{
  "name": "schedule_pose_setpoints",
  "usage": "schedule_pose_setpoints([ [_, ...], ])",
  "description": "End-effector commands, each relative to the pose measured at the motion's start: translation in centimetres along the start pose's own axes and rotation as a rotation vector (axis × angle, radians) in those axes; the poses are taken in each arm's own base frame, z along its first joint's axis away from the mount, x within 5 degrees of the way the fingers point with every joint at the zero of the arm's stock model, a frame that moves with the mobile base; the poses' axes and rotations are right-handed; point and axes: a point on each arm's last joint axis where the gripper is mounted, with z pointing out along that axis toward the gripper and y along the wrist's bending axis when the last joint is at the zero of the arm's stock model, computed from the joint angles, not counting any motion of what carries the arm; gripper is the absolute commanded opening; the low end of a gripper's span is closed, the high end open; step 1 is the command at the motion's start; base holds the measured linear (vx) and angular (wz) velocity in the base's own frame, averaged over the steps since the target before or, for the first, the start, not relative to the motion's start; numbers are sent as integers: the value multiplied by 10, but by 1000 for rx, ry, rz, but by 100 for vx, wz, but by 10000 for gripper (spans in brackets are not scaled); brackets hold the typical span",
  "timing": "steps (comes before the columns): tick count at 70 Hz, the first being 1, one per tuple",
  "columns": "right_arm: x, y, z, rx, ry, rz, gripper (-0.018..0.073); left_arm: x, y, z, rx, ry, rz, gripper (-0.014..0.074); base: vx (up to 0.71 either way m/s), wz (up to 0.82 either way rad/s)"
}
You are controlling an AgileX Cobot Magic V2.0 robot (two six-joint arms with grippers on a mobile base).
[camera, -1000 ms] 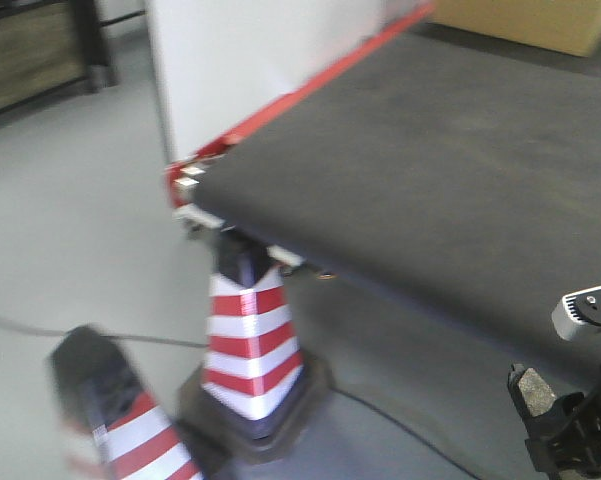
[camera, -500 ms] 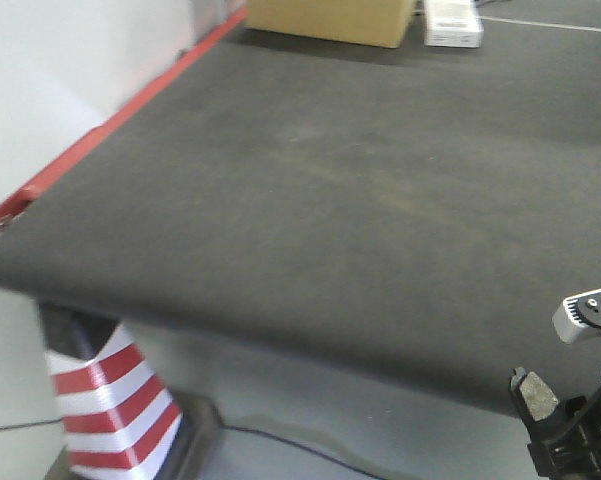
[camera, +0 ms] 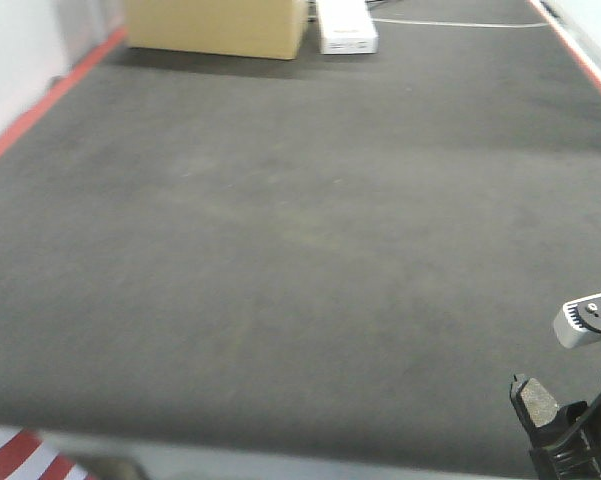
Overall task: Move and align brake pads A on conveyor
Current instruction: 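Lower both held pads toward the conveyor belt surface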
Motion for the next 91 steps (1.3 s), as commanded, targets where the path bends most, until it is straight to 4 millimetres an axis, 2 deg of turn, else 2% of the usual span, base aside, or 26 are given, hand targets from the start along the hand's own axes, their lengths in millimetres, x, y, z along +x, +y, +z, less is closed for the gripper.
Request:
schedule_pose_setpoints([
  [1, -9, 1, -9, 2, -76, -5, 0, -14, 0, -7, 0, -108, 0, 120, 22, -31],
  [33, -9, 1, -9, 3, -76, -6, 0, -14, 0, -6, 0, -103, 1, 120, 21, -23],
  [91, -9, 1, -9, 3, -77, -6, 0, -14, 0, -6, 0, -103, 1, 120, 8, 1],
])
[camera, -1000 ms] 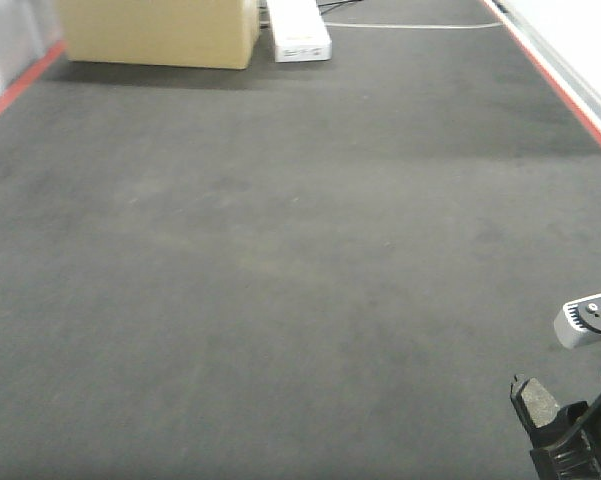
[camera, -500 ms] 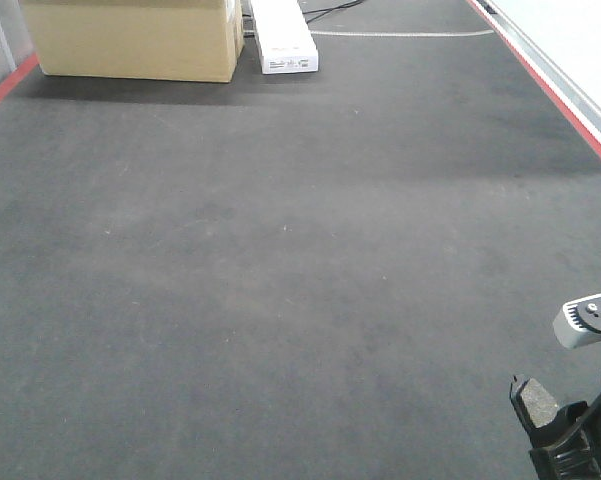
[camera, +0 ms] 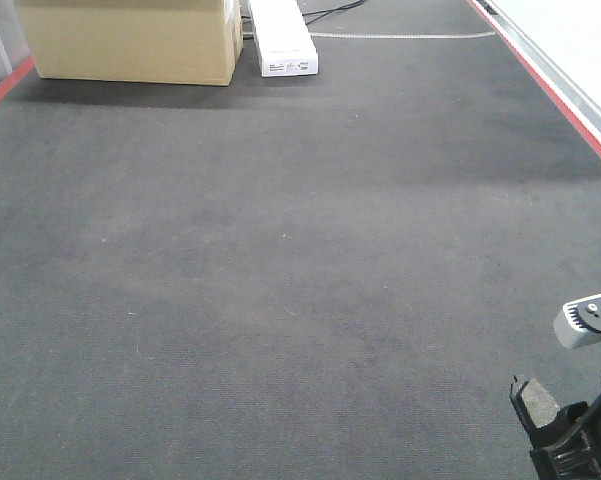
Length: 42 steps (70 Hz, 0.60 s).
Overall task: Move and align brake pads A on conveyor
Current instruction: 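Lower both held pads toward the conveyor belt surface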
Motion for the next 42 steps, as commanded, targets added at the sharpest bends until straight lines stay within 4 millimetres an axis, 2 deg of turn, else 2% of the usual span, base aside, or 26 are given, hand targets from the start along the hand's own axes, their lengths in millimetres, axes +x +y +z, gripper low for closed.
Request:
schedule_pose_setpoints([
  [1, -9, 1, -9, 3, -80, -6, 0, -14, 0, -6, 0, -104, 1, 120, 0, 0],
  [42, -9, 1, -9, 3, -79, -6, 0, -16, -2, -6, 30, -118, -40, 121, 0, 0],
])
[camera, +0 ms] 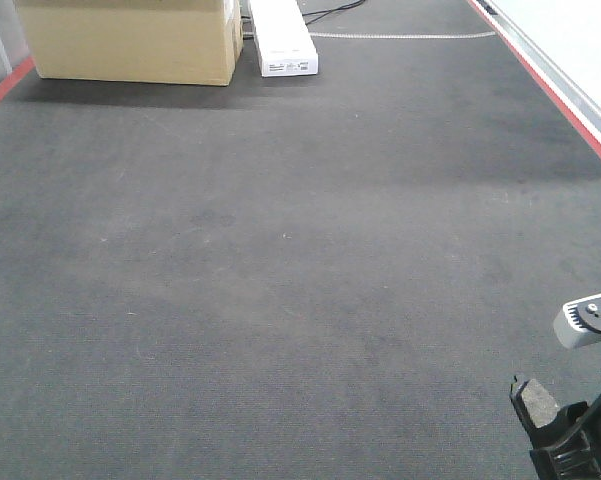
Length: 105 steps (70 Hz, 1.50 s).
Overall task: Move and align brake pads A on conveyor
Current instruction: 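Lower both held pads toward the conveyor belt surface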
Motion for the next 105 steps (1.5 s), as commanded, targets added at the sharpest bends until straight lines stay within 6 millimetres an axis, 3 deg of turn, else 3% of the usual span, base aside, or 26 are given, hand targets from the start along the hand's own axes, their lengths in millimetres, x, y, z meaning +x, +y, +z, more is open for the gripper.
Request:
schedule_pose_setpoints([
  [1, -9, 1, -9, 3, -79, -6, 0, -16, -2, -6, 31, -120, -35, 121, 0, 0],
  [17, -9, 1, -9, 3, -79, -6, 0, -23, -17, 6, 190, -111, -58, 126, 0, 0],
  [46, -9, 1, -9, 3, -79, -6, 0, -36, -51, 71, 449, 26, -80, 132, 0, 0],
  [68, -9, 1, -9, 3, -79, -6, 0, -57, -91, 127, 503, 197, -21, 139, 0, 0],
  [82, -9, 1, -9, 3, -79, -6, 0, -57, -94, 163, 418, 366, -133, 140, 0, 0],
  [105, -9, 1, -9, 3, -80, -6, 0, -41, -97, 183, 395, 520, -164, 170, 0, 0],
])
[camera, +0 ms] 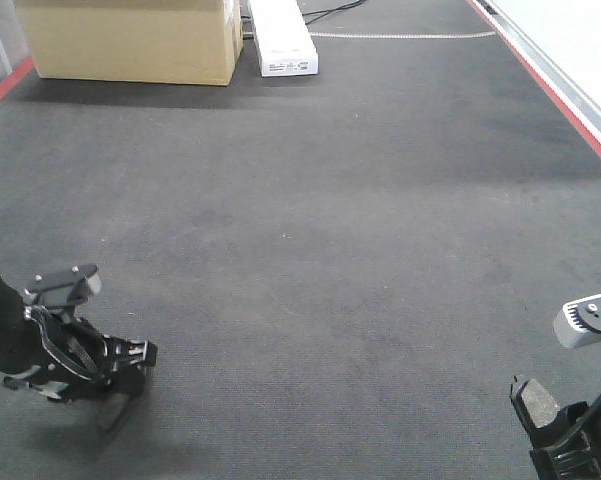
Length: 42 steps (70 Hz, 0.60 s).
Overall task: Move and align brake pads A on conveyor
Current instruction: 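Lower both held pads toward the conveyor belt surface, then open the left gripper to release its pad onto the belt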
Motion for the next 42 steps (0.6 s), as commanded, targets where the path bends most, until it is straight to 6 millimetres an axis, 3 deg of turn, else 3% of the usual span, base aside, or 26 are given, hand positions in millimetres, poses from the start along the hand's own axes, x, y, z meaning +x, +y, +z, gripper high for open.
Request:
schedule_pose_setpoints([
  [1, -9, 1, -9, 3, -80, -6, 0, -9, -8, -10, 24, -53, -7, 175, 0, 0],
  [24, -9, 1, -9, 3, -79, -6, 0, -9, -8, -10, 24, -53, -8, 358, 0, 0],
  [42, -9, 1, -9, 3, -79, -6, 0, -9, -10, -18, 28, -80, 2, 398, 0, 0],
])
